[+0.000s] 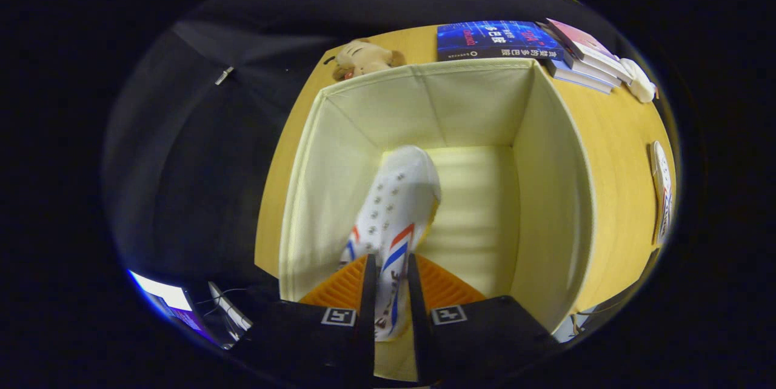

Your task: Open the storage box then place both shoes into the box .Put the left shoe in first, then the right shoe, with the right side of both shoes facing outward in a uniform manner.

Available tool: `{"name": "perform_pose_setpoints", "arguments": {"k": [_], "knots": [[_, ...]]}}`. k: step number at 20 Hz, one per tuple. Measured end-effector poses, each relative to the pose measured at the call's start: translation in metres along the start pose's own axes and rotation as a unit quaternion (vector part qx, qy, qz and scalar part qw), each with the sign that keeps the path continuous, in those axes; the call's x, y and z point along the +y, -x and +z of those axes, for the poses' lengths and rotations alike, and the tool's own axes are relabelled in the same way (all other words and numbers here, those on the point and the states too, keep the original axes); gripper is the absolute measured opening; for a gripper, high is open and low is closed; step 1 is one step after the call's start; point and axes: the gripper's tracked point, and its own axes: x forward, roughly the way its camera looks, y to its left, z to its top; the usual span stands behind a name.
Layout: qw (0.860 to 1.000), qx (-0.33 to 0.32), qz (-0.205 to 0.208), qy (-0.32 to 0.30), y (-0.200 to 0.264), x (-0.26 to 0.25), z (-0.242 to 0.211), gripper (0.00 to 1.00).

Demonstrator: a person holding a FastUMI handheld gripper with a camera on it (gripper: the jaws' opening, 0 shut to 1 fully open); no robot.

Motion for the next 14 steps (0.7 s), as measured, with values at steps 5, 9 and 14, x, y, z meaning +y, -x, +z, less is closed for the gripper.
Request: {"name": "perform_pose_setpoints", "arguments": {"k": [5,9,14], "knots": [[0.997,-0.038,0.033,0.065,0.045,-0.007,0.02,0.94],[0.991,-0.093,0.017,0.098,0.104,-0.056,0.04,0.99],[0.981,-0.163,-0.043,0.094,0.173,-0.161,0.07,0.99]]}}
